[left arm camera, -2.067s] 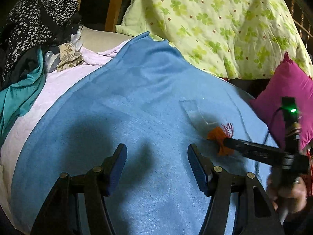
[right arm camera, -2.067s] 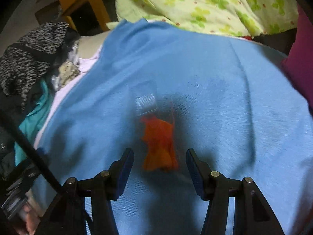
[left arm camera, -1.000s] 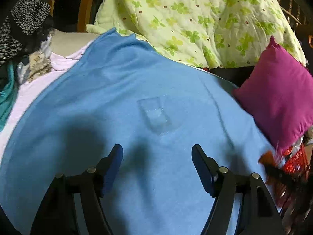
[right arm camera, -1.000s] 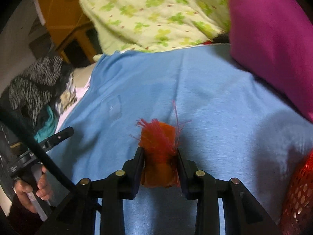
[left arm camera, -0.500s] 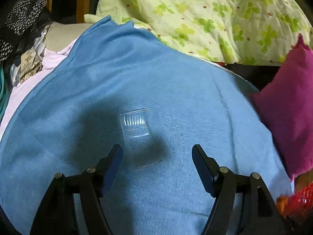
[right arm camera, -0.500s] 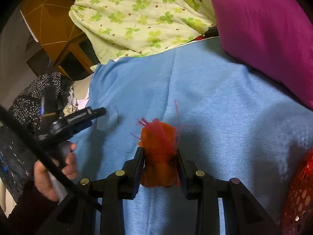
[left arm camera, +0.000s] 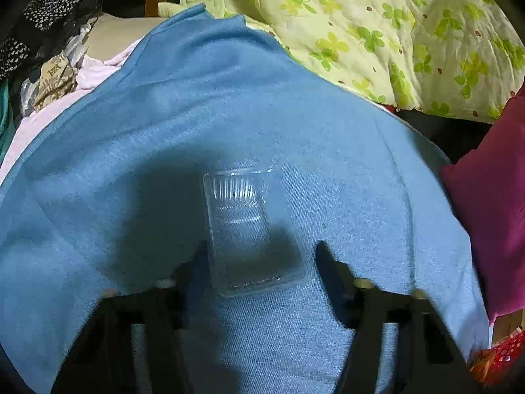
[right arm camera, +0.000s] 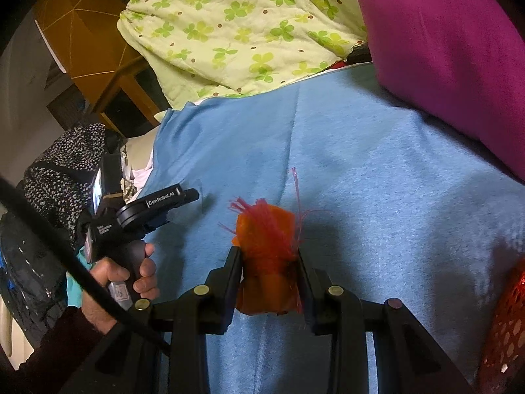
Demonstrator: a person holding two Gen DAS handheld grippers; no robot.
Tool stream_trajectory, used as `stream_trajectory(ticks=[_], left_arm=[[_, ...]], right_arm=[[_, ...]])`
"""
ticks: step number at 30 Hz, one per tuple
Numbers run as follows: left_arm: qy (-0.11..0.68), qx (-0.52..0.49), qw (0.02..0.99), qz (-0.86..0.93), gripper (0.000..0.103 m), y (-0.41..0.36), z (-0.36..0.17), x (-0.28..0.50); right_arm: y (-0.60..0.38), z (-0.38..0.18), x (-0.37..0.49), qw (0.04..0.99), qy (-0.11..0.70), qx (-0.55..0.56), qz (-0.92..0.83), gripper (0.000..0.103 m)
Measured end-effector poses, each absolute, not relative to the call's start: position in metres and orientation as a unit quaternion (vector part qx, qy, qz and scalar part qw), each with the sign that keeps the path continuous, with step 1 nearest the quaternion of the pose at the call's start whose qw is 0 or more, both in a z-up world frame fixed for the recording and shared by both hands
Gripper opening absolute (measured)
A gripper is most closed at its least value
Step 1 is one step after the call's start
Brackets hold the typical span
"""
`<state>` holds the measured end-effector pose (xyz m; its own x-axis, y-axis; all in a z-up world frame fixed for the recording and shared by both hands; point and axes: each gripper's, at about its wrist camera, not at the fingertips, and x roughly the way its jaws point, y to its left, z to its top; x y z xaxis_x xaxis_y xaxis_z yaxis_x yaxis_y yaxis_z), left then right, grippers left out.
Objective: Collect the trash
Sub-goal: 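Grasp the clear plastic tray with the left tool while the right tool holds the orange mesh bag, then lift the clear tray with the left tool while the right tool carries the orange bag toward the basket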
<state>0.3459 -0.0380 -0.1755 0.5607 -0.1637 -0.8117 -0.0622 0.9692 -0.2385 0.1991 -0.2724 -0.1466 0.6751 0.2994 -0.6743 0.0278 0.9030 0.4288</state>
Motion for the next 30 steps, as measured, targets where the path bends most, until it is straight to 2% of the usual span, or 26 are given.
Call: stream_trajectory(ticks=[11,30], left_arm=[[0.441,-0.115,0.888,-0.061,0.056,-0.034,-0.152,0.316],[0.356,0.014,0.929,-0.097,0.056,-0.062,-0.07,0.177]], right_arm=[[-0.274,-0.142,0.199,0.901,0.378,0.202,0.071,0.035],[-0.285,-0.124,0.176,0.919,0.337,0.196,0.066,0.035]])
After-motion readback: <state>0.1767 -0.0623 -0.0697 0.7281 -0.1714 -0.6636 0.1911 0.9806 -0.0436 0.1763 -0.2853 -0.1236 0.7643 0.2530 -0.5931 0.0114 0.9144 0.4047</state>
